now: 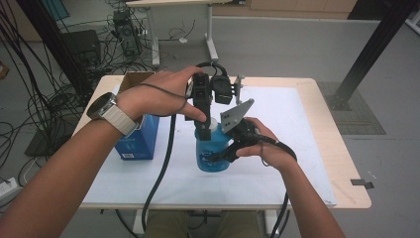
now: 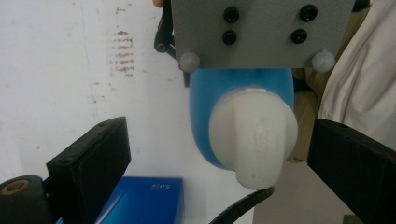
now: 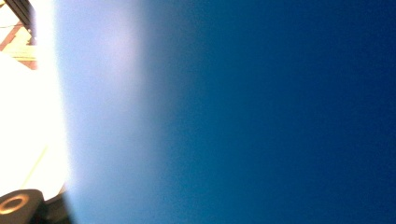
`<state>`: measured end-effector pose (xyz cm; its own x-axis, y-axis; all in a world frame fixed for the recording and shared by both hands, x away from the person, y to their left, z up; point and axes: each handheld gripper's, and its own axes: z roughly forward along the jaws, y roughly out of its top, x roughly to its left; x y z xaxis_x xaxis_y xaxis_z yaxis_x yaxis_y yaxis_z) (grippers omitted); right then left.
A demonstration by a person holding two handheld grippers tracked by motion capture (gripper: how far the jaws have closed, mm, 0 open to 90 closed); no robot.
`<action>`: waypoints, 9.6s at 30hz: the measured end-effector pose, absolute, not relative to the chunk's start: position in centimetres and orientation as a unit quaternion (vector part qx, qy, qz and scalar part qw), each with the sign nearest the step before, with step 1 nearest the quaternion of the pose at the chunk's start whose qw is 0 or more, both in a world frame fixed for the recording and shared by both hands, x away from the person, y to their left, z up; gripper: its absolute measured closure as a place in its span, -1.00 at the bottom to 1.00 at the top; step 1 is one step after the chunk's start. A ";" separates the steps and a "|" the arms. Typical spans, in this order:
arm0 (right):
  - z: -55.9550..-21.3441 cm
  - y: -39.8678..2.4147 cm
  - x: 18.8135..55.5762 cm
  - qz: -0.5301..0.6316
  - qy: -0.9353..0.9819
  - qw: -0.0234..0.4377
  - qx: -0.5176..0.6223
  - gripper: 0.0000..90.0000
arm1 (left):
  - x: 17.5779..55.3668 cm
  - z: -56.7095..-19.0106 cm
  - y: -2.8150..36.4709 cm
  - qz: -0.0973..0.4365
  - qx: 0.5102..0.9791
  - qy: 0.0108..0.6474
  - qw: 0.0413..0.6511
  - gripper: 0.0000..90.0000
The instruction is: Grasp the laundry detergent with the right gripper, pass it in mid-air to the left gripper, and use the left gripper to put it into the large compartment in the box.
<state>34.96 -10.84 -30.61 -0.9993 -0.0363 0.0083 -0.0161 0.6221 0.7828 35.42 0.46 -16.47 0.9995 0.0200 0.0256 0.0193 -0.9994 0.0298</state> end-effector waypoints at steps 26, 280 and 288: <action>-30.6 -11.0 34.9 -0.435 -0.900 0.002 0.016 -0.02 | 35.5 -16.7 0.1 0.011 1.000 0.006 0.019 -0.84; -30.5 -11.1 34.5 -0.447 -0.894 0.011 0.003 -0.03 | 35.4 -20.7 -0.2 -0.052 0.997 -0.003 0.058 -0.16; -30.4 -11.2 34.5 -0.446 -0.895 0.013 0.002 -0.03 | 35.3 -20.6 -0.2 -0.051 0.997 -0.002 0.058 -0.16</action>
<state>34.45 -11.15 -30.41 -0.9997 -0.0141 0.0213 0.0085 0.6018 0.7986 35.32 -0.20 -20.65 0.9948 -0.0107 -0.1017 0.0012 -0.9932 0.1161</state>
